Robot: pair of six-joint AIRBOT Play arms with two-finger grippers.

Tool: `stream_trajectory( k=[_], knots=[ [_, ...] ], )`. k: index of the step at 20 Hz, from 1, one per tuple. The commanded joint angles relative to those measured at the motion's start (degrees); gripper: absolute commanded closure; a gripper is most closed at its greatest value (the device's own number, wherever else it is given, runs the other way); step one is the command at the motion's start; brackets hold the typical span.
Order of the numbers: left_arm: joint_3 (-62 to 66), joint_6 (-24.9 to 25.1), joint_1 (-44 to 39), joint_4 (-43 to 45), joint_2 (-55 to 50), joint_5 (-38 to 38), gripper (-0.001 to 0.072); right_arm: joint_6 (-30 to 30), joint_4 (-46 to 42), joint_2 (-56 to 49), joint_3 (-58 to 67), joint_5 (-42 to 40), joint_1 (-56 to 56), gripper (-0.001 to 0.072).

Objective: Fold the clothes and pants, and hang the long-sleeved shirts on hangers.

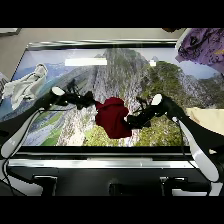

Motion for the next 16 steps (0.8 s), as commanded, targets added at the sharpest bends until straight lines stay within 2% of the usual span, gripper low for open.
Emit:
stream_trajectory(
  k=[1, 4, 9, 12, 16],
  knots=[
    [8.4, -1.2, 4.2, 6.8, 2.9, -3.9, 0.0694, 1.9, -13.6, 3.7, 7.8, 0.3, 0.0, 0.0687],
    [21.6, -6.5, 8.3, 19.3, 7.5, -9.5, 0.0694, 3.4, -27.5, 7.8, 22.3, -0.3, 0.0, 0.0687],
    [40.4, -13.6, 10.3, 37.9, 17.2, -15.5, 0.0694, 3.4, -37.5, 14.0, 44.4, -0.3, 0.0, 0.0687],
    [40.8, -13.6, 10.4, 40.2, 26.7, -15.3, 0.0693, 3.3, -38.8, 19.2, 51.7, -0.7, 0.0, 0.0687],
    [40.1, -13.6, 10.3, 40.2, 36.3, -17.7, 0.0692, 1.3, -38.2, 28.1, 52.1, -1.1, 0.0, 0.0686]
  ],
)
